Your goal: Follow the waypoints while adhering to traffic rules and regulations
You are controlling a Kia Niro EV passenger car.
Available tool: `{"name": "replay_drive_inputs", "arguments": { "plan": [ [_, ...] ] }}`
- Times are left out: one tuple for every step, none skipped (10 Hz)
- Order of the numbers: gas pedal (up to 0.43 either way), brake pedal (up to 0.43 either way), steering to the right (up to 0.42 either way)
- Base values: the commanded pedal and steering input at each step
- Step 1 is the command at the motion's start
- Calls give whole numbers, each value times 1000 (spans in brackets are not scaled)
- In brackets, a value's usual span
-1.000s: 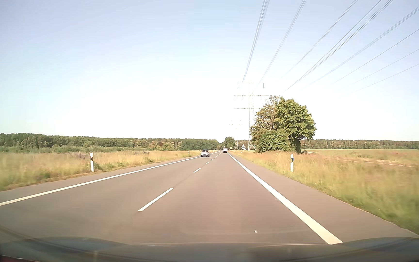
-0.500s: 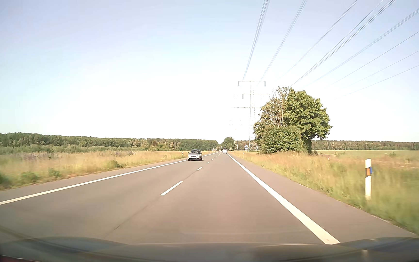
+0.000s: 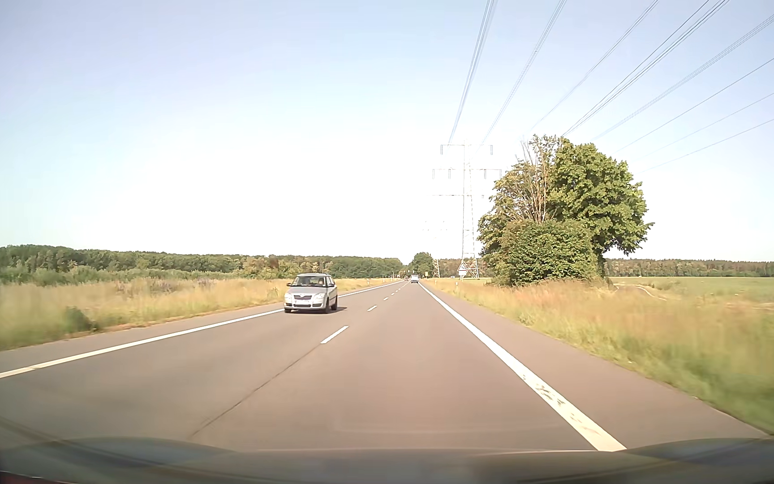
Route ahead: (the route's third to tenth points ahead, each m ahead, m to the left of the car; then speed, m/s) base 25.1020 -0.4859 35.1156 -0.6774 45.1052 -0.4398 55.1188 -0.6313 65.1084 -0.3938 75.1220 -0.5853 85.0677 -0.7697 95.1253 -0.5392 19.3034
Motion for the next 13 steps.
{"name": "replay_drive_inputs", "arguments": {
  "plan": [
    [157,30,1],
    [157,30,1],
    [157,30,1],
    [157,30,1],
    [157,30,1],
    [157,30,1],
    [157,30,1],
    [157,30,0],
    [157,30,0],
    [157,30,0],
    [157,30,0],
    [157,30,0],
    [157,30,0]
  ]
}}
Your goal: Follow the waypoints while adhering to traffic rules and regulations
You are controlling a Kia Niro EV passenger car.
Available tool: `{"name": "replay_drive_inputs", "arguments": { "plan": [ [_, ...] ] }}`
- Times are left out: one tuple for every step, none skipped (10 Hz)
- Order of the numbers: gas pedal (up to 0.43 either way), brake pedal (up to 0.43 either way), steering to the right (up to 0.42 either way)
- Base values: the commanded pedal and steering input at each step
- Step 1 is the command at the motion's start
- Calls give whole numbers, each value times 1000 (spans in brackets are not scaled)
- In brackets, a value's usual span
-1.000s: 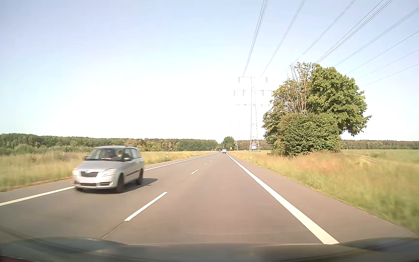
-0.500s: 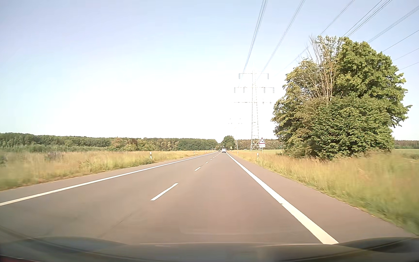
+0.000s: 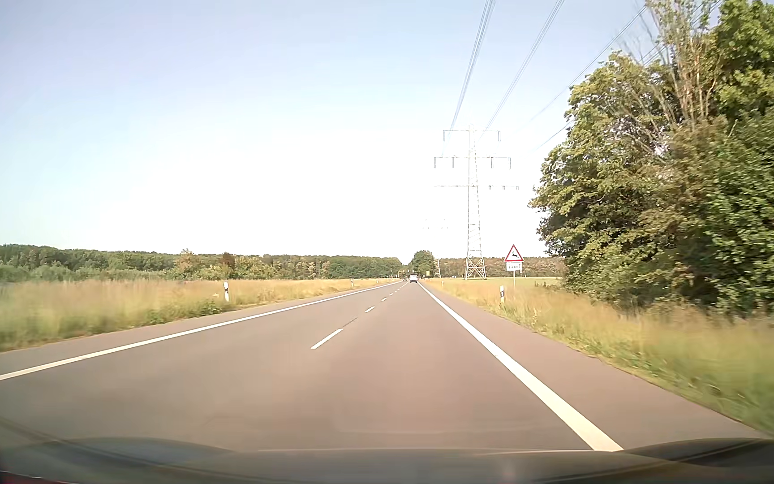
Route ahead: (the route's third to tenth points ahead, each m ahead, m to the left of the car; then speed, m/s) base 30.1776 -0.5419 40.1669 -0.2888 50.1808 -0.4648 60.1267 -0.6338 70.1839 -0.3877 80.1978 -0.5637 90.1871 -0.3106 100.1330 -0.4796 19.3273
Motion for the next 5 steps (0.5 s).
{"name": "replay_drive_inputs", "arguments": {
  "plan": [
    [157,30,0],
    [157,30,0],
    [157,30,0],
    [157,30,0],
    [157,30,0]
  ]
}}
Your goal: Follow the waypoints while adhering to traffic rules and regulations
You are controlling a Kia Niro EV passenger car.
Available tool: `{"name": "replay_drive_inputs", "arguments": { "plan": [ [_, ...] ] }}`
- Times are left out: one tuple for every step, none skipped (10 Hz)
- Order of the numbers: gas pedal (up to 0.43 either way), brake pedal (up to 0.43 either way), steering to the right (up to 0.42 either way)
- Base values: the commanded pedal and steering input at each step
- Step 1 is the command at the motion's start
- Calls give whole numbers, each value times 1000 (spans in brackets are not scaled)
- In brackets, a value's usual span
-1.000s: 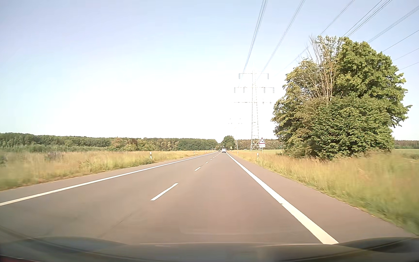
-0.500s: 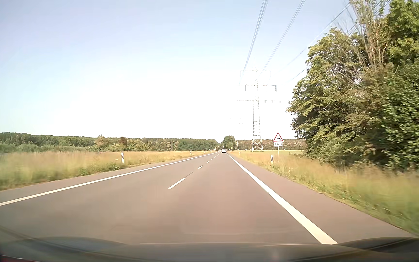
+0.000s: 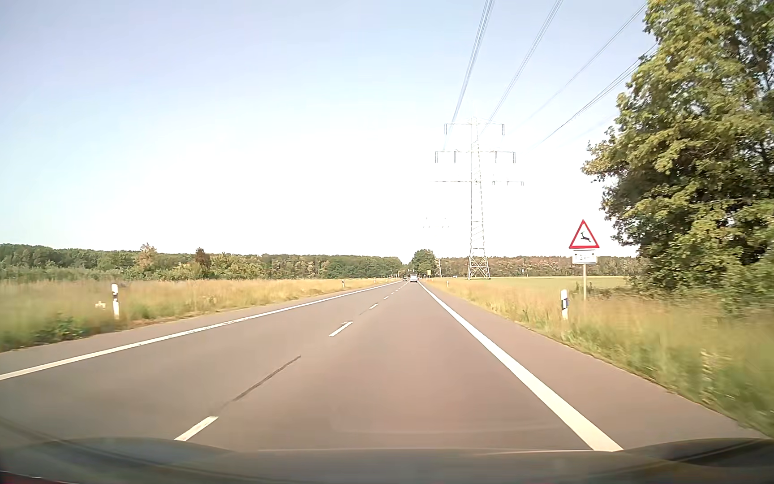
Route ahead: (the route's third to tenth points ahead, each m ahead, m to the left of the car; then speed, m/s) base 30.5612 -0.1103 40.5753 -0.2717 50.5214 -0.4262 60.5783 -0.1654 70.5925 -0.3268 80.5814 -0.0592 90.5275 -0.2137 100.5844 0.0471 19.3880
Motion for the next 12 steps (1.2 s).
{"name": "replay_drive_inputs", "arguments": {
  "plan": [
    [157,30,0],
    [157,30,0],
    [157,24,0],
    [157,30,0],
    [157,30,0],
    [157,24,0],
    [157,30,0],
    [157,30,0],
    [157,30,0],
    [157,30,0],
    [157,30,0],
    [157,30,0]
  ]
}}
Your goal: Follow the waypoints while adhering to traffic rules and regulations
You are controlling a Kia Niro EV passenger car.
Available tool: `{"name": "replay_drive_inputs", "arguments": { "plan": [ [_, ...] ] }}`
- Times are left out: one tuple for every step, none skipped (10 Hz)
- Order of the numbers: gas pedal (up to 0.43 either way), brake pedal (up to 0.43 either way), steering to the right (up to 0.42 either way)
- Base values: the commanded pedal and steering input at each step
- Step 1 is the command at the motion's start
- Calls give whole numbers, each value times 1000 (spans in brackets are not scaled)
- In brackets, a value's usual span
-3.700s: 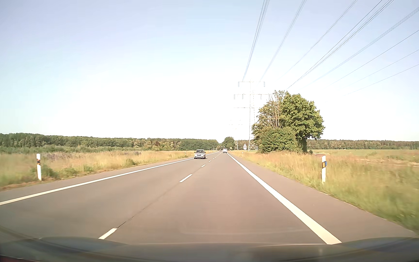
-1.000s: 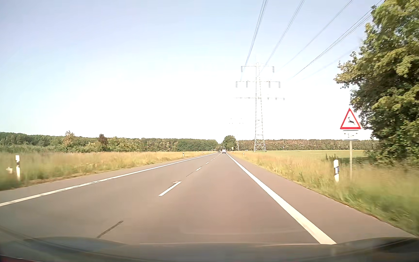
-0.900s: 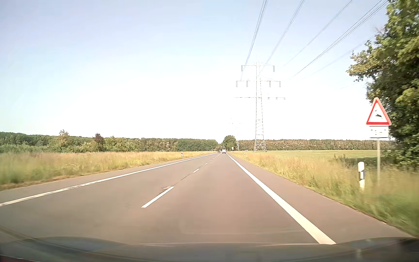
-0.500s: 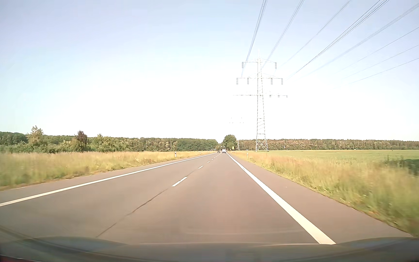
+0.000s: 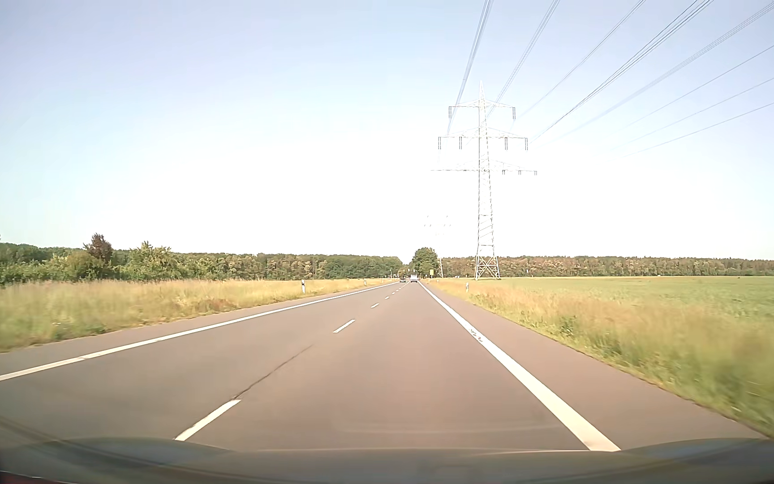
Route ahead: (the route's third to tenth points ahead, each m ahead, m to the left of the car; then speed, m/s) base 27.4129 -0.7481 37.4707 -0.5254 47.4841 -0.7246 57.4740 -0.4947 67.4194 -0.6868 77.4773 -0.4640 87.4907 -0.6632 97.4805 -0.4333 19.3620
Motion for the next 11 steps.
{"name": "replay_drive_inputs", "arguments": {
  "plan": [
    [157,30,0],
    [157,30,0],
    [157,30,0],
    [157,30,0],
    [157,30,0],
    [157,30,0],
    [157,30,0],
    [157,30,0],
    [157,30,0],
    [157,30,0],
    [157,30,0]
  ]
}}
